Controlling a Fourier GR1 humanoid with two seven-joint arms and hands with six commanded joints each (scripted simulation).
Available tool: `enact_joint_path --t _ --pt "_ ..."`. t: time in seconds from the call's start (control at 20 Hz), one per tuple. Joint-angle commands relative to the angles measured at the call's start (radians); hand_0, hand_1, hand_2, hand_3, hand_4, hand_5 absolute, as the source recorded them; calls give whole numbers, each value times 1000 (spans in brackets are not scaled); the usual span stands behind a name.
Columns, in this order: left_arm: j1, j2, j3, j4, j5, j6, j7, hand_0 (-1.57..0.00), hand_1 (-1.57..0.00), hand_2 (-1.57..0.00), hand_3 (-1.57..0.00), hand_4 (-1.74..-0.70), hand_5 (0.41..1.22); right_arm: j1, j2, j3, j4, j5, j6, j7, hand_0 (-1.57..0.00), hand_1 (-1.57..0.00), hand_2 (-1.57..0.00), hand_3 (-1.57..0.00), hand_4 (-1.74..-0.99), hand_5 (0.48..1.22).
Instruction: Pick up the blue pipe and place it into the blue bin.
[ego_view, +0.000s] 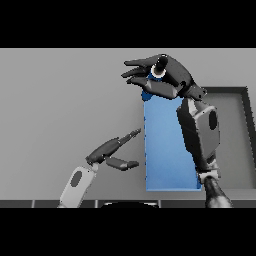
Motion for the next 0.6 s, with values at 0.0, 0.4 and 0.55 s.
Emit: enact_joint_path --t 0.0,0.4,0.55 --pt "-2 -6 -2 7 -5 5 8 1 1 1 1 -950 472 9 -19 -17 23 25 4 -8 -1571 -1571 -1571 -1571 -1498 1221" --pt "-28 8 25 38 -6 7 -23 1 1 1 1 -941 462 170 -57 -60 105 198 -1 54 -1571 -1571 -1571 -1571 -1499 1221" --pt "-36 3 18 36 -18 15 -26 1 1 1 1 -931 460 232 -63 -66 106 247 0 110 -1571 -1571 -1571 -1571 -1500 1221"
